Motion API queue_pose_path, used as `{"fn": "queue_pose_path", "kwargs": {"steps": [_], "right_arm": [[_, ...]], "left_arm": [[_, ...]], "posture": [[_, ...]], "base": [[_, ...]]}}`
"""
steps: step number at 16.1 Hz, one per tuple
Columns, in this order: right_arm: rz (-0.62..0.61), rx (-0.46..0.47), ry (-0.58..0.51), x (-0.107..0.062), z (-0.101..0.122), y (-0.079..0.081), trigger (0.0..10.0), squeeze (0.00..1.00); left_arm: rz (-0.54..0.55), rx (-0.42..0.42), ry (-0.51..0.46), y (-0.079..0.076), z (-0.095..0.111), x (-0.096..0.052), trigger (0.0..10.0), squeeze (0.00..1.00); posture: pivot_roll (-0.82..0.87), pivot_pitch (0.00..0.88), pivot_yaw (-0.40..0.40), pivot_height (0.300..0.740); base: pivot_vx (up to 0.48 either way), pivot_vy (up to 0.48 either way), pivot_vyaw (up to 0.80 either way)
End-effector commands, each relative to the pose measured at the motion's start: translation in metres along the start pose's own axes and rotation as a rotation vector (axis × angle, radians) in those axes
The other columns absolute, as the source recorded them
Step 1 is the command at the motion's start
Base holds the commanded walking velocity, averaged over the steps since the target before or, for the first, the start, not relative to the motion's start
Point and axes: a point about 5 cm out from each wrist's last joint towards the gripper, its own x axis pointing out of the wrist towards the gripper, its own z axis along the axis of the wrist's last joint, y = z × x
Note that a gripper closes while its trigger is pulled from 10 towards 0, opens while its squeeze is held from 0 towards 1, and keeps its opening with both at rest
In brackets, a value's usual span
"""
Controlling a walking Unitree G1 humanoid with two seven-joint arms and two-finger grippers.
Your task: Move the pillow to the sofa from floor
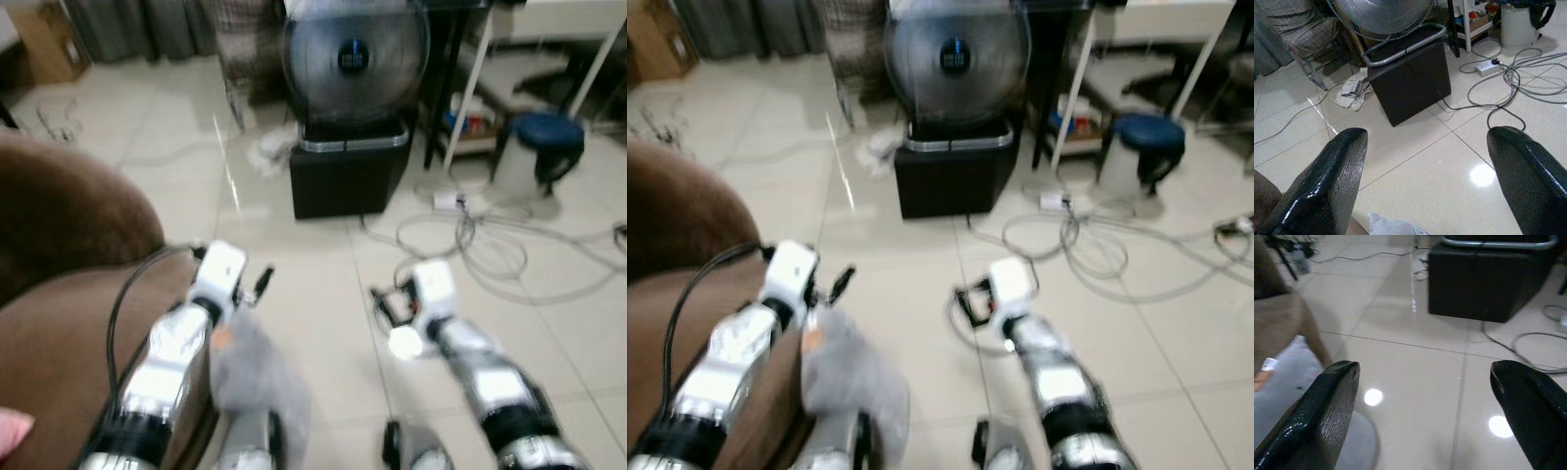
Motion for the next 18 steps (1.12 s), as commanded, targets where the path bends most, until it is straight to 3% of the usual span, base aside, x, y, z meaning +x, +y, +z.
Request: {"fn": "queue_pose_path", "kwargs": {"steps": [1, 5, 7, 9, 12, 18], "right_arm": [[0.07, -0.014, 0.013, 0.007, 0.002, 0.015, 10.0, 0.0], [0.152, -0.052, 0.071, 0.01, -0.002, 0.021, 10.0, 0.0], [0.144, -0.094, 0.11, 0.015, -0.006, 0.023, 10.0, 0.0], [0.094, -0.067, 0.124, 0.018, -0.013, 0.025, 10.0, 0.0], [0.076, -0.029, 0.141, 0.016, -0.022, 0.024, 10.0, 0.0], [0.022, -0.03, 0.22, 0.007, -0.045, 0.018, 10.0, 0.0]], "left_arm": [[0.039, 0.023, 0.042, 0.01, -0.008, -0.005, 10.0, 0.0], [0.043, 0.028, 0.152, 0.013, -0.026, -0.004, 10.0, 0.0], [0.061, -0.033, 0.225, 0.018, -0.034, 0.004, 10.0, 0.0], [0.073, -0.089, 0.178, 0.021, -0.023, 0.013, 10.0, 0.0], [0.043, -0.079, 0.126, 0.016, -0.014, 0.018, 10.0, 0.0], [0.035, -0.03, 0.107, 0.02, -0.019, 0.009, 10.0, 0.0]], "posture": [[0.1, 0.0, 0.024, 0.63], [0.11, 0.0, 0.012, 0.63], [0.1, 0.0, 0.011, 0.63], [0.09, 0.0, 0.018, 0.63], [0.09, 0.0, 0.018, 0.606], [0.1, 0.0, 0.026, 0.586]], "base": [[0.0, 0.0, 0.0], [0.0, 0.0, 0.0], [0.0, 0.0, 0.0], [0.0, 0.0, 0.0], [0.0, 0.0, 0.0], [0.0, 0.0, 0.0]]}}
